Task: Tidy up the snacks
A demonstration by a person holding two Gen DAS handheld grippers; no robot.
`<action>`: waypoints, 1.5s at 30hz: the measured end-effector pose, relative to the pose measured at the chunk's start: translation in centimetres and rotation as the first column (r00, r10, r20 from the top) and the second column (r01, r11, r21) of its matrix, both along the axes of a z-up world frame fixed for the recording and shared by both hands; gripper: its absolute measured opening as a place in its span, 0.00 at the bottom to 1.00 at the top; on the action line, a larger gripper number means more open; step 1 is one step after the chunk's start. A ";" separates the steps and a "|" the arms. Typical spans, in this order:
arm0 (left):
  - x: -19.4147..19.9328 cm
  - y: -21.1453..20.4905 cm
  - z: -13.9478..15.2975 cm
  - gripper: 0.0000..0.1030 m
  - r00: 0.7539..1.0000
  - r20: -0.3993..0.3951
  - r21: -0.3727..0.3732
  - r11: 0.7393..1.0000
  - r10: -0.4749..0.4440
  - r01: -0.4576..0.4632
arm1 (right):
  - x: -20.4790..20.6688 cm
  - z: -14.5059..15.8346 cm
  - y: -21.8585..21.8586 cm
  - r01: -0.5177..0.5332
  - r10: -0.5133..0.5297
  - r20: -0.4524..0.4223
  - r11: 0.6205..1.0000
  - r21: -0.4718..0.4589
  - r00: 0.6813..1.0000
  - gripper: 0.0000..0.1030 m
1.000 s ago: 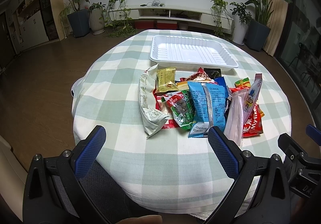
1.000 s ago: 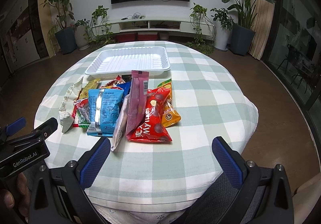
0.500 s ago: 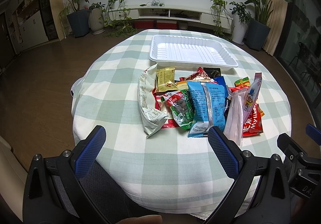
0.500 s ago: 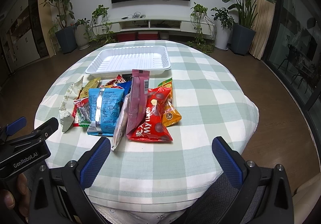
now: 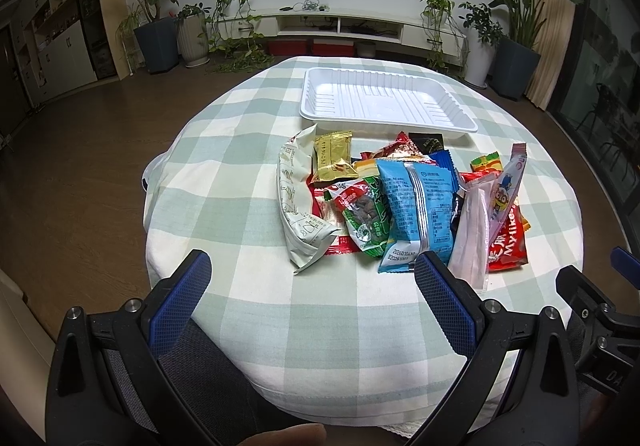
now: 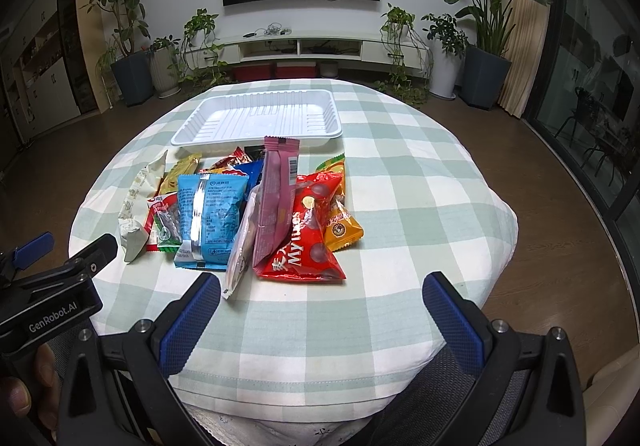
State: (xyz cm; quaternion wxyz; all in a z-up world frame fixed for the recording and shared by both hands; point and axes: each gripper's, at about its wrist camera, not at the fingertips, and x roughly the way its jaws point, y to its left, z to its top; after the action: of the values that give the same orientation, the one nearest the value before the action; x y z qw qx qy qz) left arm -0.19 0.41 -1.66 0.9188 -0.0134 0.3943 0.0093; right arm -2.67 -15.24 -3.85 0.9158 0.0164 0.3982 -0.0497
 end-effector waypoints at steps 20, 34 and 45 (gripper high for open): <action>2.6 4.9 -2.9 1.00 0.991 -0.112 -0.021 0.998 -0.067 0.065 | -0.1 -1.1 -3.6 0.034 -0.069 0.101 0.948 0.317 0.992 1.00; 13.6 5.4 -4.5 0.56 0.958 -0.263 -0.093 0.991 -0.114 0.092 | 1.0 -2.6 -4.6 -0.004 -0.011 0.041 0.938 0.348 0.999 0.94; 17.7 4.3 -7.6 0.53 0.926 -0.342 -0.013 0.986 -0.160 0.166 | 1.3 -2.9 -4.4 -0.013 0.005 0.026 0.942 0.334 1.000 0.94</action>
State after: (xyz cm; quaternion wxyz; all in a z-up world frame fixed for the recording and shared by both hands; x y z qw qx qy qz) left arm 17.50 4.69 -9.24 0.8341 0.0285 0.5474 -0.0618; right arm -1.37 -19.68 -6.75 0.9047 0.1703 0.3898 0.0230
